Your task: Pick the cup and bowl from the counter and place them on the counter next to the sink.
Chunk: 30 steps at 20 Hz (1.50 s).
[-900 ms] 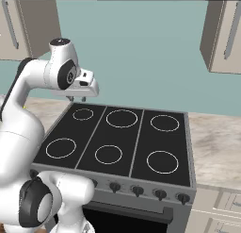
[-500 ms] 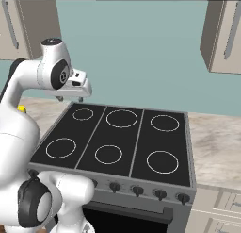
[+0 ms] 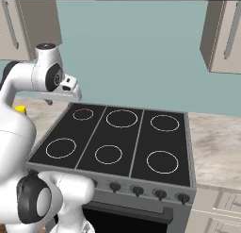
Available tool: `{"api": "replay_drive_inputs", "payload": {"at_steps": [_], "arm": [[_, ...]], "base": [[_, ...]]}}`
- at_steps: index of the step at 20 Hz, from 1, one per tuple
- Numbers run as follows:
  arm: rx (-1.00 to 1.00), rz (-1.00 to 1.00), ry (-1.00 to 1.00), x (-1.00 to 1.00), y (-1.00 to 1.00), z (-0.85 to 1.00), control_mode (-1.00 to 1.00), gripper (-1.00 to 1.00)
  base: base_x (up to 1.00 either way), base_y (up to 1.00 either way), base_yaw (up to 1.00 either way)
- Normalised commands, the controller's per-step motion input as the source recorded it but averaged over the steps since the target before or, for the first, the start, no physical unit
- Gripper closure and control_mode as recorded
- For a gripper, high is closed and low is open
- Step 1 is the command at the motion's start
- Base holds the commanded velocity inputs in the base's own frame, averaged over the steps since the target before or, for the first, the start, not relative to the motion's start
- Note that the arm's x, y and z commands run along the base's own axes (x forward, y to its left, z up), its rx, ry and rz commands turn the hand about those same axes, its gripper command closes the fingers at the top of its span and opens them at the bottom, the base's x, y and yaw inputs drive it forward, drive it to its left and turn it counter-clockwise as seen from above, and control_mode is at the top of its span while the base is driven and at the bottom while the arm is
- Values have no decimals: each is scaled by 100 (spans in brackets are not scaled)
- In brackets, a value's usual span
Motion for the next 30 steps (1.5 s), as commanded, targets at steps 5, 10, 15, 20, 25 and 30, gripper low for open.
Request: {"api": "replay_drive_inputs", "payload": {"at_steps": [5, 10, 15, 20, 25, 30], "arm": [[15, 0, 6, 0, 23, -33, -100, -100], [20, 0, 2, 0, 9, -34, -100, -100], [19, 0, 0, 0, 1, -46, -100, -100], [3, 0, -6, 2, 1, -22, -100, -100], [0, 0, -7, 15, 27, -1, -100, -100], [0, -1, -9, 10, 62, -1, -100, -100]], "base": [[0, 0, 0], [0, 0, 0], [0, 0, 0], [0, 0, 0], [0, 0, 0], [0, 0, 0]]}}
